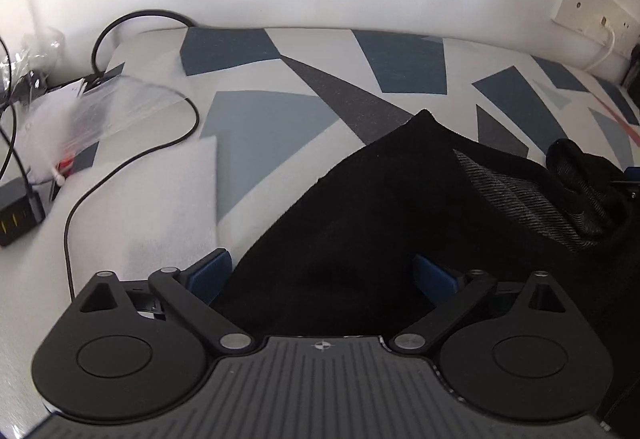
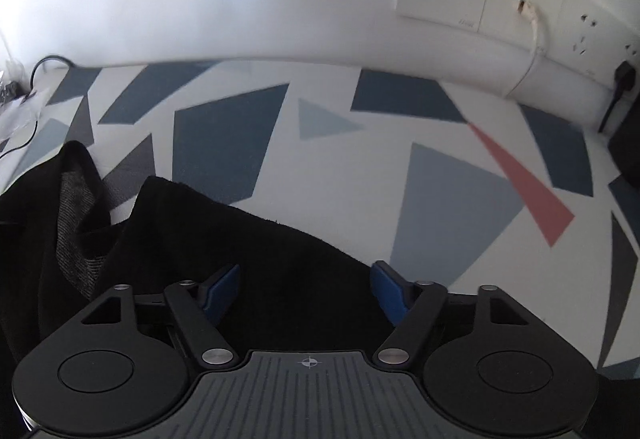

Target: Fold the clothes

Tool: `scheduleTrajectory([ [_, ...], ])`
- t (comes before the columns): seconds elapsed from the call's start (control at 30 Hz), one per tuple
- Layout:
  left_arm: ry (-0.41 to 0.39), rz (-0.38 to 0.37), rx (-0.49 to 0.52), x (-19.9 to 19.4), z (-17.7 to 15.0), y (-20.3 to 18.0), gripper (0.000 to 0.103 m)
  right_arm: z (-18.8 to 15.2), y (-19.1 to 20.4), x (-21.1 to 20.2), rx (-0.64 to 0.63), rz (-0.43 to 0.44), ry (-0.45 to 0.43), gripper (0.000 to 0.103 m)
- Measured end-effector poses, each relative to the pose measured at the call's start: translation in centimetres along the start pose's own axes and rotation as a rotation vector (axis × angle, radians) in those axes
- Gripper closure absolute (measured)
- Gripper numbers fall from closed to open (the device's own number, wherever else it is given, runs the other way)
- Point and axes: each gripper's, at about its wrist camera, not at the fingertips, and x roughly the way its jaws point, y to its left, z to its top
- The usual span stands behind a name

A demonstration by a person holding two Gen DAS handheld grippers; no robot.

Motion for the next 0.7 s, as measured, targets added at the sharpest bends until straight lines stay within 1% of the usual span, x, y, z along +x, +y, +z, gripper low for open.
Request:
scheduleTrajectory([
  [0.07,-0.032,0.006,0.012,-0.4,-0.2,-0.3,0.013,-0.3,0.2,-0.4,0.006,-0.009,-0.032,0.07],
  [0.1,-0.047,0.013,0.014,-0.5,-0.2,-0.5,0.023,0.0,0.0,-0.3,0.028,-0.026,-0.039,0.099],
  [0.13,-0.058,0.026,0.01,-0.6,0.0,-0.7,0.041,0.3,-0.2,-0.2,0.052,-0.044,-0.045,0.098],
  [0.17,-0.062,0.036,-0.002,-0.5,0.4,-0.8,0.048,0.6,-0.8,0.0,0.088,-0.069,-0.054,0.098],
  [0.2,-0.065,0.048,-0.016,-0.4,0.9,-0.9,0.05,1.0,-1.6,0.2,0.129,-0.103,-0.069,0.098],
  [0.27,-0.069,0.078,-0.047,0.2,1.7,-1.1,0.046,1.7,-3.1,0.8,0.197,-0.17,-0.083,0.099],
  [0.3,-0.076,0.093,-0.054,0.6,2.0,-1.3,0.043,2.0,-3.6,1.1,0.224,-0.174,-0.092,0.099],
  [0.33,-0.084,0.099,-0.061,1.0,2.4,-1.5,0.043,2.4,-4.2,1.3,0.231,-0.176,-0.096,0.099],
  [0.53,-0.12,0.125,-0.058,2.9,4.6,-2.7,0.039,4.6,-5.2,3.1,0.183,-0.224,-0.112,0.098],
  [0.7,-0.135,0.135,-0.07,4.0,6.0,-3.4,0.039,5.9,-5.7,4.6,0.164,-0.26,-0.13,0.099],
])
